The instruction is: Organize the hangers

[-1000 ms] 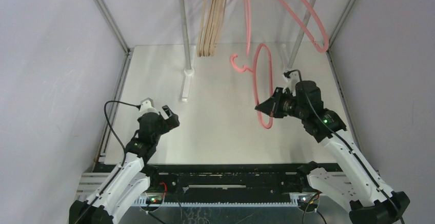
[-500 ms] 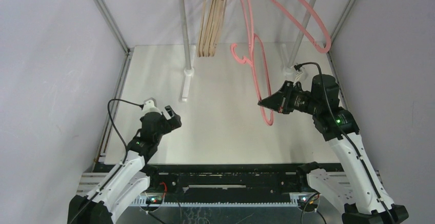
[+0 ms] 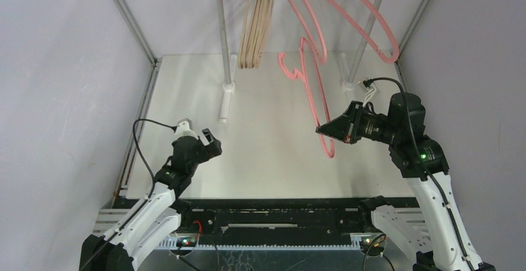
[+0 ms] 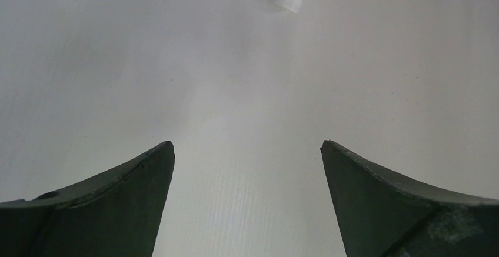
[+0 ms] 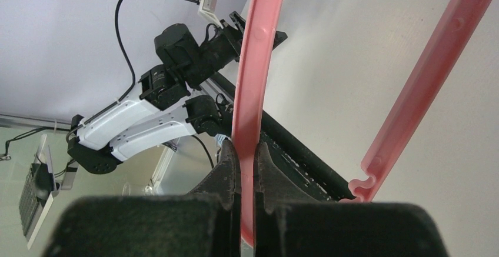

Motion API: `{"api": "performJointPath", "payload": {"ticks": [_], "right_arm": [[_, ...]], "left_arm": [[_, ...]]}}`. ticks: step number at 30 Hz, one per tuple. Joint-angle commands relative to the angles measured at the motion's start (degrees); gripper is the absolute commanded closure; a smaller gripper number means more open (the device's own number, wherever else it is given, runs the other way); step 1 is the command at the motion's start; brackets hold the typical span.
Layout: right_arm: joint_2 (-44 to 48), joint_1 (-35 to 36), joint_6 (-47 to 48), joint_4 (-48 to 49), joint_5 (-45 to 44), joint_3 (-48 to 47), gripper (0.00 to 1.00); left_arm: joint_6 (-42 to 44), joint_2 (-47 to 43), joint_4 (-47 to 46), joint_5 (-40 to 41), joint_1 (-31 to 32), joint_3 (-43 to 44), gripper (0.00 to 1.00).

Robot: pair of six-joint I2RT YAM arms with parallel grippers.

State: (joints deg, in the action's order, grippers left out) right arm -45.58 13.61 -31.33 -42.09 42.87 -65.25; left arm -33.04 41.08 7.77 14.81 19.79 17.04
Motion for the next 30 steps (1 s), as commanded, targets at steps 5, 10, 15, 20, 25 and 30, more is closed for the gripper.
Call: {"api": "performJointPath", "payload": {"ticks": [5,10,15,20,25,30], "right_arm": [[-0.65,-0.33,-5.50,9.46,6.06,-0.66,1.00],[-4.42,-0.42,-11.72,19.20,7.78,-1.82,1.00],[-9.02,-0.42,-17.67,28.58,8.44,-1.82,1.00],[-12.15,-0.42,-22.84,39.82,8.32,-2.43,1.00],[-15.35,-0.27,-27.72,47.98,5.29,-4.97,1.00],[-18.56,1.18,-29.26,51.55,-1.67,-7.13,1.00]], "left_arm": [[-0.19,-1.06,-2.49,1.31,0.97,0.36,0.01],[-0.32,-1.50,-2.50,1.76,1.09,0.10,0.01],[-0.12,-1.67,-2.49,1.74,1.10,-0.05,0.01],[0.16,-1.25,-2.62,2.01,1.05,-0.01,0.01],[0.34,-0.05,-3.01,1.66,1.05,0.35,0.01],[0.45,0.26,-3.24,1.54,1.06,0.54,0.01]]}}
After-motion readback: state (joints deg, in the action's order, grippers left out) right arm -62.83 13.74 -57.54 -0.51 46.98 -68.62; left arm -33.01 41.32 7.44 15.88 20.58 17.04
